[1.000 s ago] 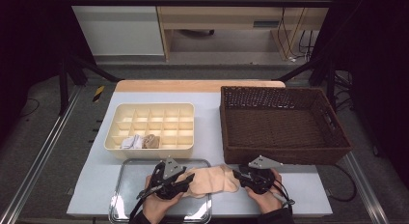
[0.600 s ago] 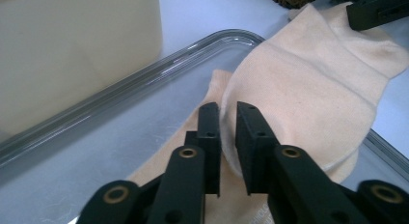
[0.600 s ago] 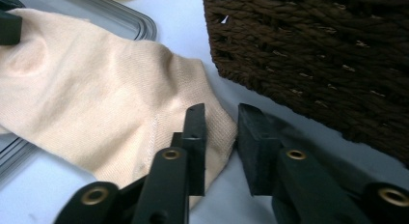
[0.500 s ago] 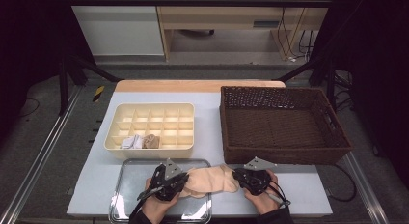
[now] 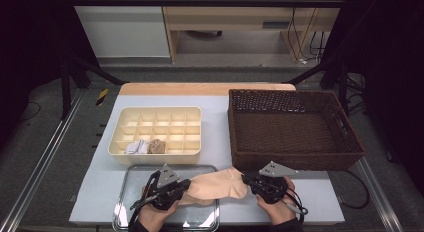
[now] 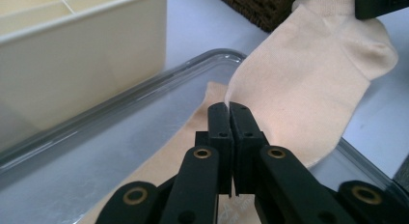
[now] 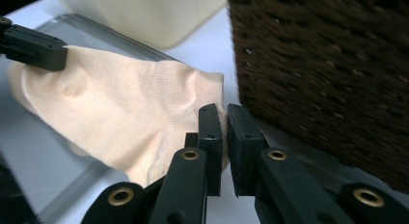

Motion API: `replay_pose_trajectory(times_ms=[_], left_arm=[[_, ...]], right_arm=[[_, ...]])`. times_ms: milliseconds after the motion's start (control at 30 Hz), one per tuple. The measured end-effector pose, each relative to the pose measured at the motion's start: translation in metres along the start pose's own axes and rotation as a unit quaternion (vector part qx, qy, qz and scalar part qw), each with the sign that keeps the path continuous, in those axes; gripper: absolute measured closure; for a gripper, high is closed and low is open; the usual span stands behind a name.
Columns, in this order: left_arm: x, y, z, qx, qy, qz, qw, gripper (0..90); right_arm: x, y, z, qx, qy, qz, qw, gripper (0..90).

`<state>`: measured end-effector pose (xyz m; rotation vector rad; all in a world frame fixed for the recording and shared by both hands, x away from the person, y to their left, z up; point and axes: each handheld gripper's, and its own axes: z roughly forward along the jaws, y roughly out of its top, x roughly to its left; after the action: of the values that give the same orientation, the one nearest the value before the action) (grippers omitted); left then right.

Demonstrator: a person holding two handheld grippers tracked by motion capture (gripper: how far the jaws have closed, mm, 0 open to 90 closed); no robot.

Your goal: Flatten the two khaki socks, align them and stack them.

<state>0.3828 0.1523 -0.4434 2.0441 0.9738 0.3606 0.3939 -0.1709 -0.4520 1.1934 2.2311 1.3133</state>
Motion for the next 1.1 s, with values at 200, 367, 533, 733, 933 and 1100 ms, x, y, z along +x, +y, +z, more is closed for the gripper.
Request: replay_pose_trajectory(times_ms=[200,367,533,733,933,1100], left_arm=[[0.014,-0.006,-0.021,-0.014,0.005,-0.006,0.9999,87.6],[0.027,-0.016,-0.034,-0.015,0.015,-0.019,0.9996,87.6],[0.037,-0.027,-0.041,-0.011,0.026,-0.028,0.9992,87.6],[0.044,-0.036,-0.047,-0.001,0.036,-0.032,0.9988,87.6],[0.046,-0.042,-0.041,0.015,0.042,-0.032,0.9985,87.5],[0.045,-0.044,-0.039,0.021,0.045,-0.030,0.9983,87.5]], right_arm=[[0.015,0.013,0.002,-0.014,0.025,-0.011,0.9995,85.2],[0.026,0.023,0.015,-0.018,0.047,-0.008,0.9987,85.1],[0.034,0.028,0.032,-0.011,0.058,-0.010,0.9982,85.0],[0.043,0.026,0.044,0.005,0.069,-0.012,0.9975,84.6],[0.046,0.021,0.055,0.019,0.063,-0.015,0.9977,84.4],[0.046,0.016,0.063,0.036,0.061,-0.009,0.9975,84.3]])
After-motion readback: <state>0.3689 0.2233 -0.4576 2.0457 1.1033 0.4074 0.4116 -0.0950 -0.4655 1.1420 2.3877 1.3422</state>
